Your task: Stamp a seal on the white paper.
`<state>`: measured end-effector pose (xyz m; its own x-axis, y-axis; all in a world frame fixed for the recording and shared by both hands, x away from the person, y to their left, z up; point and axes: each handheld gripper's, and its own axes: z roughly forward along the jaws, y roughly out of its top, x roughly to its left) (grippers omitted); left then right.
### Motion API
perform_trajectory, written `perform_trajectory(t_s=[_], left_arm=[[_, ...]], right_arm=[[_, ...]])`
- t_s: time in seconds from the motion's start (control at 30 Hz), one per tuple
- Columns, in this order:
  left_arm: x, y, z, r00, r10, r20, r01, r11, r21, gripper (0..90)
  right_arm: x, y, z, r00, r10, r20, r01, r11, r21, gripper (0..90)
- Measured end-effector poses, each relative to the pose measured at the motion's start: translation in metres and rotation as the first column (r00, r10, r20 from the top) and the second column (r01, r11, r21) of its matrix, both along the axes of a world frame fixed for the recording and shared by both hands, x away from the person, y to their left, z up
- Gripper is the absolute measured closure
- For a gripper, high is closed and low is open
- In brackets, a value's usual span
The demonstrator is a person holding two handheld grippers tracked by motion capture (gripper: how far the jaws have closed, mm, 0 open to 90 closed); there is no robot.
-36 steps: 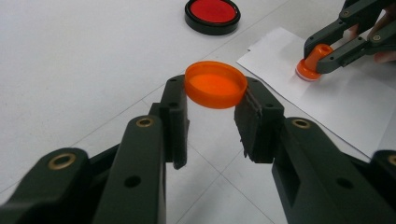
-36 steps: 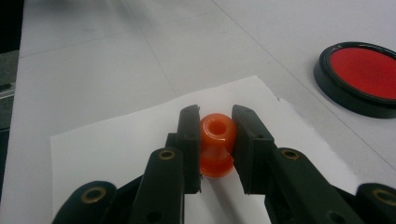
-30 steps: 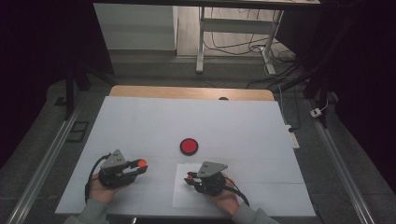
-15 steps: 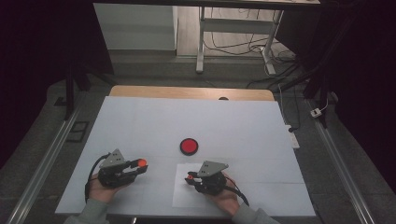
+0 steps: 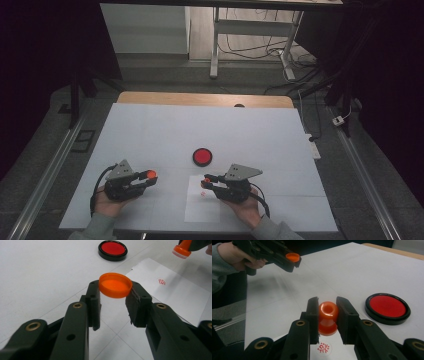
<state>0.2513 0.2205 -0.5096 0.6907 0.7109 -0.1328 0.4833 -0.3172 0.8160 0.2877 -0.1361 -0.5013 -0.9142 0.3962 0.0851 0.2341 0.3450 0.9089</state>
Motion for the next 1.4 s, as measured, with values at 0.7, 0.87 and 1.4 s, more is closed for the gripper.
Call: perform_trajectory(t_s=[0.7,0.87,1.4], left_arm=[[0.000,-0.001,-0.001,1.0000,-0.004,-0.003,0.004,1.0000,0.003,65.5],[0.001,0.000,-0.001,1.0000,-0.003,-0.004,0.003,1.0000,0.000,65.5],[0.000,-0.003,-0.001,0.9998,-0.017,0.005,0.017,0.9998,0.002,65.5]], right_arm=[[0.005,-0.008,0.011,0.9991,-0.041,0.007,0.041,0.998,0.040,71.9],[0.009,-0.012,0.015,0.9984,-0.056,0.006,0.056,0.997,0.050,71.9],[0.018,-0.027,0.031,0.9944,-0.102,0.026,0.099,0.991,0.095,72.0]])
